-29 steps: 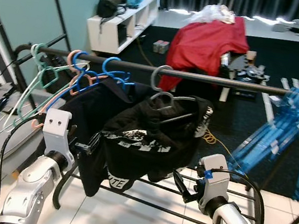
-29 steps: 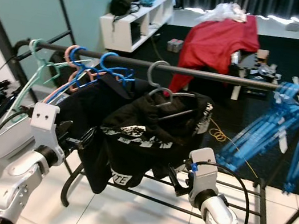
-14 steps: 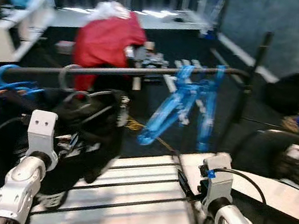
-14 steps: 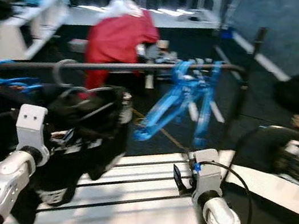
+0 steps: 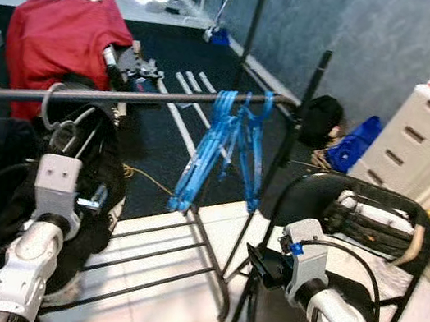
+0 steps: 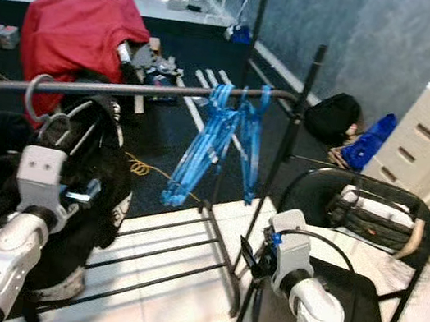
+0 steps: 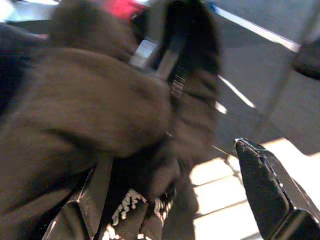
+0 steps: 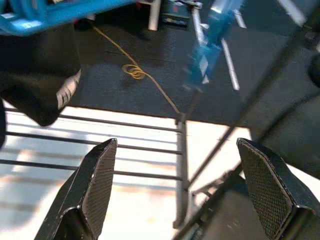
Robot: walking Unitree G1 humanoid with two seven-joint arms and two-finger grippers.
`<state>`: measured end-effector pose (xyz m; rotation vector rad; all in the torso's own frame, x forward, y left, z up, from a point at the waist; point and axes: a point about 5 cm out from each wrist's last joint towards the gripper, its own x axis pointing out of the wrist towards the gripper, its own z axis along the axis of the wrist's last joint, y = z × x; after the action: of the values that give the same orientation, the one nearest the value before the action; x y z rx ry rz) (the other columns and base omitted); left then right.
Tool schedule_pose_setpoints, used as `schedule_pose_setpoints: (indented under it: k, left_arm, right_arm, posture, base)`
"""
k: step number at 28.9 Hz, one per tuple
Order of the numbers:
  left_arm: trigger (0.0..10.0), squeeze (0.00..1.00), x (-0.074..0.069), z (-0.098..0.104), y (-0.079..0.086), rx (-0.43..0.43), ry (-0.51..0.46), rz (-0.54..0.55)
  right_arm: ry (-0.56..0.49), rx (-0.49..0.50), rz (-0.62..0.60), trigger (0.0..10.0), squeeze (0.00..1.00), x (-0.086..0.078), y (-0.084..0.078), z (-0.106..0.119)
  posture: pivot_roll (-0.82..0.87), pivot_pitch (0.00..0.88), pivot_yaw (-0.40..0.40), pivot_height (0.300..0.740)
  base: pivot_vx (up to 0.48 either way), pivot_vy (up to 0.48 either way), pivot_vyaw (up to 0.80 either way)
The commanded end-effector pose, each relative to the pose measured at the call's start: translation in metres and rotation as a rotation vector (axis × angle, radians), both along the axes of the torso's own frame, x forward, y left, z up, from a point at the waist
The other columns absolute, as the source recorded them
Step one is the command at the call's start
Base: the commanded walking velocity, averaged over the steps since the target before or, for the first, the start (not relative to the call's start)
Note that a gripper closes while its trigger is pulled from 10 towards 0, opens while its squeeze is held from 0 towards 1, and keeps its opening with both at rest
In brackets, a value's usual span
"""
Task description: Hang hanger
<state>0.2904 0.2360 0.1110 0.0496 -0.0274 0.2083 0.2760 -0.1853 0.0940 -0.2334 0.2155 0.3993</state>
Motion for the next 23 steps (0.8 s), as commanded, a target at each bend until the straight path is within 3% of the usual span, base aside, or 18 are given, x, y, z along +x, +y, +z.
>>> schedule_pose_setpoints:
  k: [1,2,6,7,10,11,12,14,17,18,21,23]
  left_arm:
    - [10.0,0.0,-0.005,0.008,0.005,-0.022,-0.051,0.034]
    - [10.0,0.0,-0.007,0.023,0.011,-0.029,-0.106,0.034]
    - [10.0,0.0,-0.009,0.034,0.014,-0.031,-0.145,0.031]
    - [10.0,0.0,-0.011,0.05,0.011,-0.026,-0.187,-0.052]
    - [10.0,0.0,-0.012,0.06,0.007,-0.019,-0.209,-0.117]
    - [10.0,0.0,-0.016,0.064,0.001,-0.018,-0.201,-0.213]
    - [10.0,0.0,-0.016,0.064,0.001,-0.018,-0.201,-0.213]
    - [10.0,0.0,-0.027,0.062,-0.008,0.018,-0.145,-0.388]
    - [10.0,0.0,-0.027,0.062,-0.008,0.018,-0.145,-0.388]
    - [10.0,0.0,-0.032,0.062,-0.01,0.027,-0.119,-0.46]
    - [10.0,0.0,-0.037,0.061,-0.01,0.057,-0.082,-0.517]
    - [10.0,0.0,-0.042,0.054,-0.01,0.125,0.005,-0.589]
  right_arm:
    - [-0.004,-0.01,0.007,10.0,0.0,0.001,-0.002,0.001]
    - [-0.003,-0.01,0.012,10.0,0.0,0.0,-0.002,0.0]
    - [-0.001,-0.009,0.016,10.0,0.0,0.0,-0.001,0.0]
    - [0.004,0.002,0.014,10.0,0.0,0.0,-0.001,-0.001]
    - [0.007,0.01,0.011,10.0,0.0,0.0,-0.001,-0.001]
    - [0.01,0.014,0.01,10.0,0.0,-0.001,-0.001,-0.002]
    - [0.01,0.014,0.01,10.0,0.0,-0.001,-0.001,-0.002]
    - [0.016,0.019,0.01,10.0,0.0,-0.002,-0.001,-0.003]
    - [0.016,0.019,0.01,10.0,0.0,-0.002,-0.001,-0.003]
    - [0.018,0.021,0.011,10.0,0.0,-0.002,-0.001,-0.004]
    - [0.022,0.024,0.011,10.0,0.0,-0.003,-0.002,-0.004]
    - [0.029,0.032,0.013,10.0,0.0,-0.003,-0.002,-0.006]
  posture:
    - [-0.1,0.001,-0.037,0.74]
    - [-0.1,0.002,-0.025,0.74]
    - [-0.1,0.002,-0.025,0.74]
    - [-0.1,0.0,-0.011,0.74]
    - [-0.1,0.0,-0.01,0.74]
    - [-0.1,0.0,-0.002,0.74]
    - [-0.1,0.0,-0.002,0.74]
    - [-0.11,0.0,0.0,0.74]
    - [-0.11,0.0,0.0,0.74]
    - [-0.11,0.0,0.001,0.74]
    - [-0.1,0.0,0.002,0.74]
    - [-0.1,0.0,0.003,0.74]
  base:
    - [0.0,0.0,0.0]
    - [0.0,0.0,0.0]
    - [0.0,0.0,0.0]
    - [0.0,0.0,0.0]
    - [0.0,0.0,0.0]
    - [0.0,0.0,0.0]
    - [0.0,0.0,0.0]
    - [0.0,0.0,0.0]
    - [0.0,0.0,0.0]
    - [0.0,0.0,0.0]
    - [0.0,0.0,0.0]
    - [0.0,0.0,0.0]
